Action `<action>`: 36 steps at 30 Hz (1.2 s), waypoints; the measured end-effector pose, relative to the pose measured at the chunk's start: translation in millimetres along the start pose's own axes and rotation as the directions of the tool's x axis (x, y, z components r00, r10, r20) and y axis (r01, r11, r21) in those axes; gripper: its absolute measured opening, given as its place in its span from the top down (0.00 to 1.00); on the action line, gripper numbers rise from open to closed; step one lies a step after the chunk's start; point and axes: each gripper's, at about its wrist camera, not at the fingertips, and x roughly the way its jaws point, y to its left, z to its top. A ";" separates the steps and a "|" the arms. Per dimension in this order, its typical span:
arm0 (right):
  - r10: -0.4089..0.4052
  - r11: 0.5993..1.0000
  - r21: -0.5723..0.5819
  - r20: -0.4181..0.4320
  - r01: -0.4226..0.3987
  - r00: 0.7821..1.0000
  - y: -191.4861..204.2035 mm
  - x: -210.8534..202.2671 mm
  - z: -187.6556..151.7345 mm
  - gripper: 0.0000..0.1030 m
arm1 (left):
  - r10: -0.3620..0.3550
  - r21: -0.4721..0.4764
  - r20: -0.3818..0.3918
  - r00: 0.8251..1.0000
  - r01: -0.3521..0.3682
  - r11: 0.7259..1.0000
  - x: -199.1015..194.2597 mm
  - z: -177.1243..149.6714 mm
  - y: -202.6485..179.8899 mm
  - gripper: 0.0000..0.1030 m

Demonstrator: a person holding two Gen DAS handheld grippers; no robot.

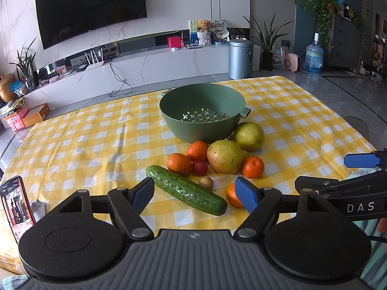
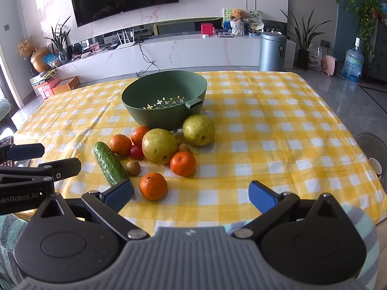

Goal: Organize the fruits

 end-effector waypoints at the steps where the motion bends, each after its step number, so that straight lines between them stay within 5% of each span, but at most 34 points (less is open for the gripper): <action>1: 0.000 1.000 0.000 0.000 0.000 1.000 0.0 0.1 0.0 0.04 | 0.000 0.000 0.000 1.000 0.000 1.000 0.1 0.1 0.0 0.14; 12: 0.010 1.000 -0.001 0.009 -0.010 1.000 -0.2 4.1 -0.3 0.04 | -0.061 -0.050 -0.032 0.998 0.059 0.997 7.9 -0.6 6.6 0.14; 21: 0.022 0.995 -0.098 0.076 -0.014 0.997 -4.8 24.4 13.5 0.05 | -0.135 -0.099 -0.018 0.991 0.132 0.986 26.0 11.1 9.6 0.32; 22: 0.030 0.994 -0.109 0.083 -0.021 0.996 -7.2 27.3 15.4 0.11 | -0.138 -0.101 -0.017 0.990 0.136 0.986 28.8 12.2 8.8 0.34; 31: 0.083 0.995 -0.060 0.022 -0.082 0.996 -38.8 79.2 49.1 0.20 | -0.141 -0.145 -0.063 0.988 0.130 0.981 71.4 23.5 1.1 0.34; 36: 0.106 0.993 -0.054 -0.033 -0.108 0.994 -44.1 119.9 70.4 0.21 | -0.161 -0.176 -0.080 0.984 0.145 0.974 97.7 28.5 -5.8 0.22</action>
